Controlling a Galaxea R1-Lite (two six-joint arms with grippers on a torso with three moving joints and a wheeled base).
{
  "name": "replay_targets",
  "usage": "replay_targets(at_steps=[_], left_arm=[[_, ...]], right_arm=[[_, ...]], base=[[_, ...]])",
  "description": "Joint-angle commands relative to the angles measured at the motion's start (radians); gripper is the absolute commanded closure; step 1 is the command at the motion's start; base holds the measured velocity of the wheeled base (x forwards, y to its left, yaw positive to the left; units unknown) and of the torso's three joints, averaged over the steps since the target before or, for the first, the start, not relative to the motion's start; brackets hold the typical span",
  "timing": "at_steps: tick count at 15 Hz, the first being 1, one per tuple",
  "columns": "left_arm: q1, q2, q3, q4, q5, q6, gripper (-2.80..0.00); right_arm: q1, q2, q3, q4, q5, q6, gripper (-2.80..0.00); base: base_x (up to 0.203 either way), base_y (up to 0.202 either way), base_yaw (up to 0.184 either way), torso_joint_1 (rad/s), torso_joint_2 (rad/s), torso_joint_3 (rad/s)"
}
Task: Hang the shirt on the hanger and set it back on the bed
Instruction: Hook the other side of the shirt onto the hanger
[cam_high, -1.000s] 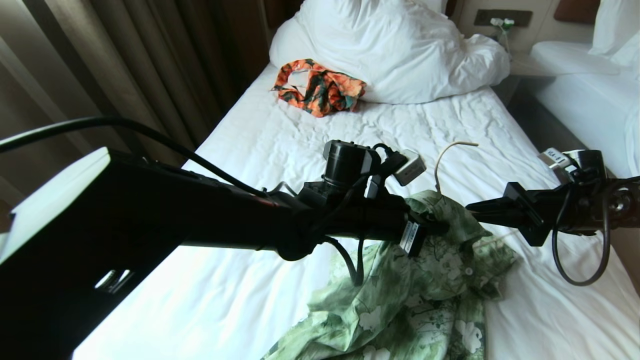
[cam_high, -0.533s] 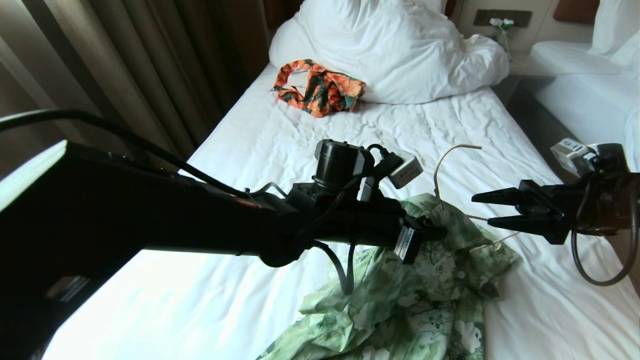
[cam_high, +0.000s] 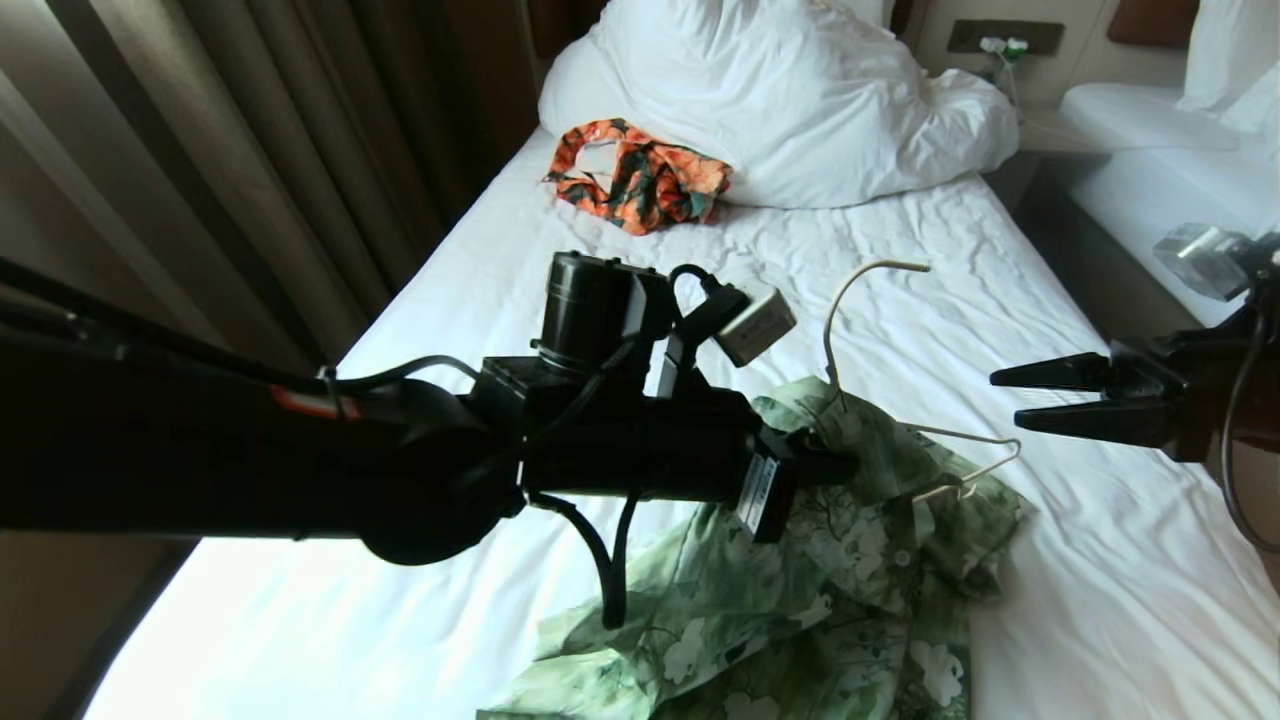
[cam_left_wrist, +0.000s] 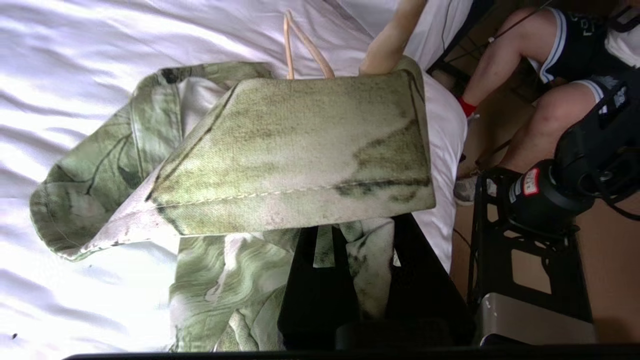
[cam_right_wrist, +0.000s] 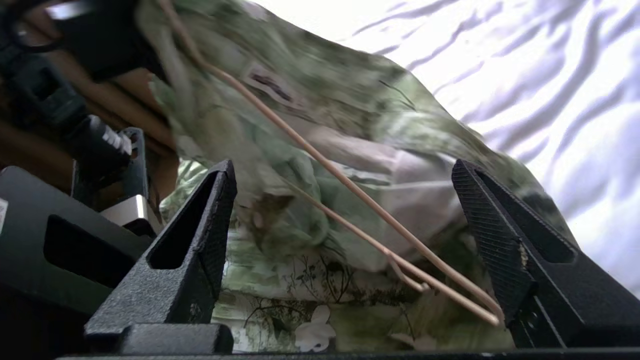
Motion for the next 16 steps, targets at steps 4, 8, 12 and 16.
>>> replay_targets(at_steps=[4, 8, 12, 16], left_arm=[[-0.002, -0.121, 0.070, -0.004, 0.061, -0.002, 0.00], [-0.035, -0.155, 0.105, -0.006, 0.069, -0.018, 0.00], [-0.040, -0.181, 0.126, -0.006, 0.069, -0.020, 0.00], [-0.044, -0.216, 0.178, -0.006, 0.069, -0.020, 0.00]], right_arm=[[0.060, -0.109, -0.037, 0.001, -0.269, 0.288, -2.80], [0.100, -0.163, -0.042, -0.008, -0.332, 0.444, 0.00], [0.153, -0.183, -0.047, -0.009, -0.512, 0.611, 0.00], [0.211, -0.194, 0.013, -0.019, -0.664, 0.672, 0.00]], base=[[0.000, 0.000, 0.000, 0.000, 0.00, 0.000], [0.000, 0.000, 0.000, 0.000, 0.00, 0.000], [0.000, 0.000, 0.000, 0.000, 0.00, 0.000], [0.000, 0.000, 0.000, 0.000, 0.00, 0.000]])
